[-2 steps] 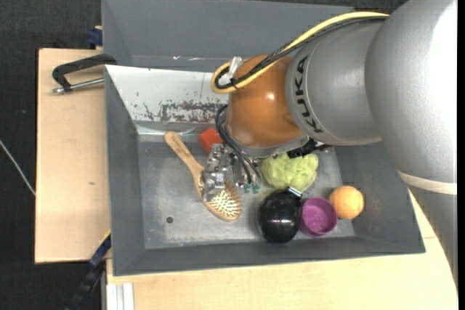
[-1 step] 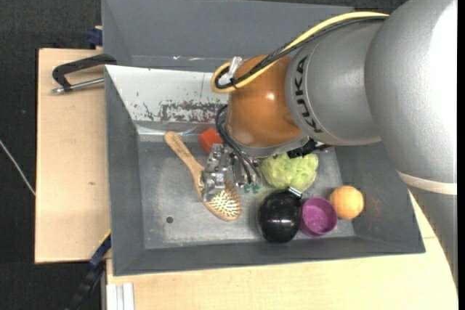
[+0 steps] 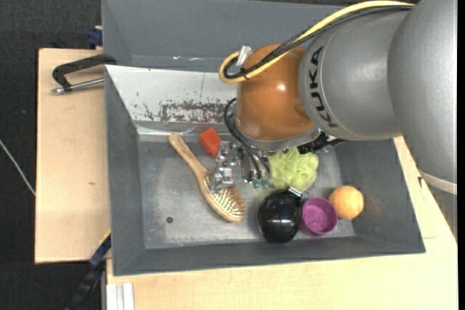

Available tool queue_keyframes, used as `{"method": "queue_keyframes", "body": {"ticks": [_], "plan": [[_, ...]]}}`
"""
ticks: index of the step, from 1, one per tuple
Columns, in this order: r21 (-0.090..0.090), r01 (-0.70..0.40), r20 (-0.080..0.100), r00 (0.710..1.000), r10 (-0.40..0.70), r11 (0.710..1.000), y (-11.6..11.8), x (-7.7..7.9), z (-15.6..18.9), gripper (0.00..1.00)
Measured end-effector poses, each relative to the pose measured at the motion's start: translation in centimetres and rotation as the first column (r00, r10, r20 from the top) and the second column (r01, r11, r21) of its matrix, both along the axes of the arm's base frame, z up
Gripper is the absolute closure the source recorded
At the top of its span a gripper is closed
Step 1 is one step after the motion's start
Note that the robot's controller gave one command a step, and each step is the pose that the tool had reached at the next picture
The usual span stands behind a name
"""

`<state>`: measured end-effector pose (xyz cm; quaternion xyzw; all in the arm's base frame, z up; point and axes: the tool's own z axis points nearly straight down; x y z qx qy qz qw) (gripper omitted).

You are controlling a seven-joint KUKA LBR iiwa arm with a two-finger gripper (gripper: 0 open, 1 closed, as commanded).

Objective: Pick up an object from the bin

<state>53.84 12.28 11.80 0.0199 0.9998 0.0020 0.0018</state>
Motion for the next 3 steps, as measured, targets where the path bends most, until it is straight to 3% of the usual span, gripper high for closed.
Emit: {"method": "queue_keyframes", "body": {"ticks": [1, 2, 3], "plan": [[0.000, 0.006, 0.006, 1.000, -0.006, 1.000, -0.4, 0.9, 3.2, 1.00], [-0.002, 0.028, -0.001, 1.000, -0.028, 1.000, -0.2, 3.5, 3.2, 1.00], [-0.004, 0.011, -0.006, 1.000, -0.012, 1.000, 0.3, 2.1, 8.6, 1.00]]}}
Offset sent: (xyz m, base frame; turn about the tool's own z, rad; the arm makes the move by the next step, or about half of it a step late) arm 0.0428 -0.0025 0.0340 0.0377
